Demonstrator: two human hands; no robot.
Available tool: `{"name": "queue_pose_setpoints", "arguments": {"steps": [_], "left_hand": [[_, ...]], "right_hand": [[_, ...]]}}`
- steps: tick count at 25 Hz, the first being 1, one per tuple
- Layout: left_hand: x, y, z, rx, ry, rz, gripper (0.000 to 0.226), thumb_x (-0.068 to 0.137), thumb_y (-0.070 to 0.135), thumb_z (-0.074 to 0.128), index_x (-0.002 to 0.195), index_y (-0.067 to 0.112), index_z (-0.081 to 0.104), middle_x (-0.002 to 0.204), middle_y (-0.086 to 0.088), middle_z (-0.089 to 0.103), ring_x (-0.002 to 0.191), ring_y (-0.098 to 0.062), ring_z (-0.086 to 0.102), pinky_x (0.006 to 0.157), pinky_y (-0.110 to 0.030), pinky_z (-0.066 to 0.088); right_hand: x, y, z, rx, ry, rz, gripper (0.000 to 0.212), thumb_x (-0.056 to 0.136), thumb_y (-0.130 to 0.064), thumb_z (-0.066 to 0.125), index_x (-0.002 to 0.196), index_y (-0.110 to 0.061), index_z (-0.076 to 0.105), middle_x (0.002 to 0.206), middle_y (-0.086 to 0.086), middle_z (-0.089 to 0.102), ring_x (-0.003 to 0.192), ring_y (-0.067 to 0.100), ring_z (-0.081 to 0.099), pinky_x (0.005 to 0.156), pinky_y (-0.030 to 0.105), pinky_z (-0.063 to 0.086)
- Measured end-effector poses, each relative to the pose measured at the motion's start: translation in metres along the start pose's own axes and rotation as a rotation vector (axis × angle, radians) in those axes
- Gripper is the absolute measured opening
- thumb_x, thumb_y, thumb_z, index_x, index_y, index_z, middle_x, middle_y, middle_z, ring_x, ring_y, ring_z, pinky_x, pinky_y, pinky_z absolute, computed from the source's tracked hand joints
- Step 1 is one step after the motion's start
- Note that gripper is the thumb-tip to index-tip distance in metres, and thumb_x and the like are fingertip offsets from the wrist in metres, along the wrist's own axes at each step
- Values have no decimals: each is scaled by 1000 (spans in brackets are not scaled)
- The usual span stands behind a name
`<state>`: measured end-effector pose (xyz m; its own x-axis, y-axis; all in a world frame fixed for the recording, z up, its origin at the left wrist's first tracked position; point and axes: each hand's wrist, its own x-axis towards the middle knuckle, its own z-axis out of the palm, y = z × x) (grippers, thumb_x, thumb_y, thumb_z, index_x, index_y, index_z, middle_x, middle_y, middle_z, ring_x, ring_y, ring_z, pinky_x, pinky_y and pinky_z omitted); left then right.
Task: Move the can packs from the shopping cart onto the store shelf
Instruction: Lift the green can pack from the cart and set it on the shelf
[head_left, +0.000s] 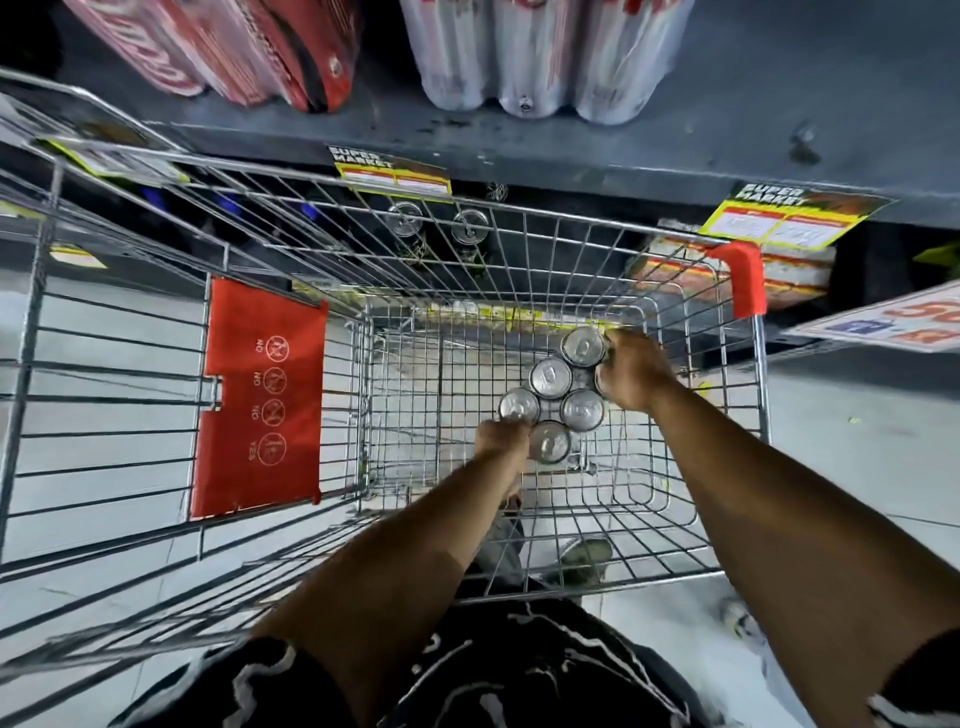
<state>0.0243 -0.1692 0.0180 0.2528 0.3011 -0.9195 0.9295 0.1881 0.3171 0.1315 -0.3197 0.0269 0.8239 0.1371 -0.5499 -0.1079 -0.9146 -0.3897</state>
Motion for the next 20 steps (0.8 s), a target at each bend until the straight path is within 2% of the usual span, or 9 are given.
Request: {"name": "queue_pose_setpoints", "arguments": {"steps": [2,5,7,10,13,15,17,19,20], "left_hand": [[0,15,-19,66,65,110,20,88,24,64,92,5,59,76,-7,60,64,-14,61,52,-21,53],[-14,46,-47,220,104,265,26,83,23,71,93,2,60,79,-8,62,65,-17,61,60,-29,55],[-40,66,-63,281,127,367,30,80,24,75,89,1,59,73,-4,59,59,-13,57,52,-24,50],[-94,92,-80,304,58,613,22,79,22,75,69,7,61,59,1,56,46,-10,55,44,-24,49],[-160,122,-85,331,42,797,39,72,35,79,55,15,51,40,11,45,35,-5,43,40,-15,35],[-198,150,-77,314,6,931,42,68,43,80,60,7,59,50,3,49,46,-11,45,52,-20,34],[-229,182,-63,249,-34,1005,39,67,45,80,69,10,65,63,5,58,57,-10,52,60,-18,37],[-257,213,-40,200,-62,1020,34,68,47,79,79,18,65,68,16,57,65,0,53,57,-13,35],[-267,227,-27,190,-66,1030,38,69,48,78,84,17,63,72,16,56,70,-3,54,56,-15,35]], "right_hand": [[-15,1,3,97,-13,69,54,85,-16,63,135,-6,46,122,21,60,104,35,60,82,33,49],[-39,2,6,249,-3,191,55,78,-29,71,127,-12,54,122,15,63,105,32,61,84,33,49],[-54,-4,3,431,56,277,59,74,-37,73,125,-13,57,119,12,65,105,29,62,86,34,50],[-78,-17,-32,662,207,247,51,70,-46,75,108,-13,66,89,4,73,82,14,70,74,32,53],[-105,-21,-93,769,391,110,44,61,-54,75,79,-15,63,69,-2,68,69,17,64,67,30,49],[-120,-17,-142,797,526,34,57,52,-66,72,77,-15,64,63,-6,67,60,14,63,60,28,48],[-127,-12,-192,823,662,-7,63,46,-72,71,80,-19,66,70,-6,70,64,11,67,62,28,52],[-127,-9,-242,858,786,-53,63,43,-74,72,81,-24,65,77,-9,70,71,10,68,66,29,53],[-124,-8,-263,859,829,-73,63,43,-73,73,82,-24,64,77,-8,69,73,13,68,68,33,55]]}}
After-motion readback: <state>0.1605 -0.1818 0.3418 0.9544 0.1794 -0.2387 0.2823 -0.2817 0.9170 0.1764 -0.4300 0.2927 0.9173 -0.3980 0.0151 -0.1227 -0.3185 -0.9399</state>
